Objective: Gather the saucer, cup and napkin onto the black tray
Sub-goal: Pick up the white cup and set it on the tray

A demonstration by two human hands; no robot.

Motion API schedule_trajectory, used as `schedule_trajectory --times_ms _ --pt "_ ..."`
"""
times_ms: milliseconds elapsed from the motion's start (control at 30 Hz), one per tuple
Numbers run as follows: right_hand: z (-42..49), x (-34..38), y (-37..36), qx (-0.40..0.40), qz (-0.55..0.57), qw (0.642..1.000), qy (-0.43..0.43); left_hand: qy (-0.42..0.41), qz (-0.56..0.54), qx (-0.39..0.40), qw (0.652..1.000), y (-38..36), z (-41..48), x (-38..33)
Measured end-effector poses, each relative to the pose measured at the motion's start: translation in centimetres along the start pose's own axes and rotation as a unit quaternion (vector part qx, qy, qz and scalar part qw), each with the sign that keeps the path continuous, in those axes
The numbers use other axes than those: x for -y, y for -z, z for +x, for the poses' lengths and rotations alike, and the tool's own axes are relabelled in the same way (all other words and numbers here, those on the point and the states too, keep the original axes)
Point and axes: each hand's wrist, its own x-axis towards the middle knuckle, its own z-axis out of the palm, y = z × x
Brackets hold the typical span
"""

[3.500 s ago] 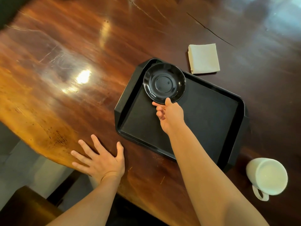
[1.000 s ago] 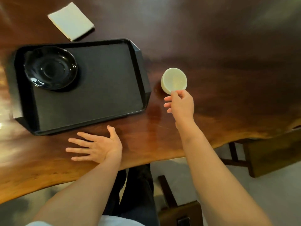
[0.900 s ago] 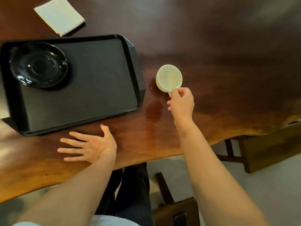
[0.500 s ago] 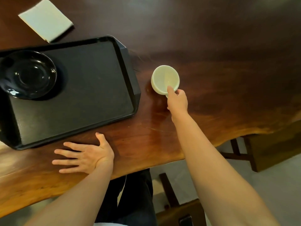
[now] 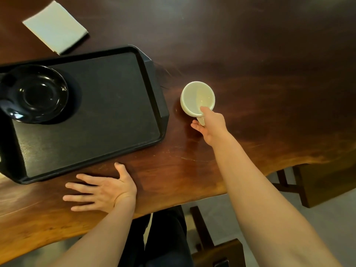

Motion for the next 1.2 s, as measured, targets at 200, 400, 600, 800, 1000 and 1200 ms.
schedule_trajectory --times_ms 200,400,600,800,1000,1200 --pt "-1.0 0.1 0.5 0.040 0.019 0.998 -0.053 -0.058 0.079 -0.080 0.992 -2.0 2.1 2.1" --pt "-2.0 -0.2 0.2 0.051 0.055 0.995 -0.066 -0.061 0.066 -0.070 0.993 -2.4 2.4 2.3" --pt "-3.7 -1.3 0.7 0.069 0.098 0.991 -0.067 -0.069 0.056 -0.073 0.993 -2.5 2.4 2.5" --pt "-5.1 -1.4 -0.4 0.085 0.110 0.989 -0.040 -0.054 0.038 -0.078 0.995 -1.8 3.1 2.5" --pt "-6.5 -0.5 -0.8 0.128 0.135 0.983 -0.010 -0.057 0.064 -0.078 0.993 -2.8 3.2 2.7" --pt "-7.4 0.3 -3.4 0.188 0.116 0.975 0.018 -0.059 0.078 -0.087 0.991 -3.2 3.5 2.9"
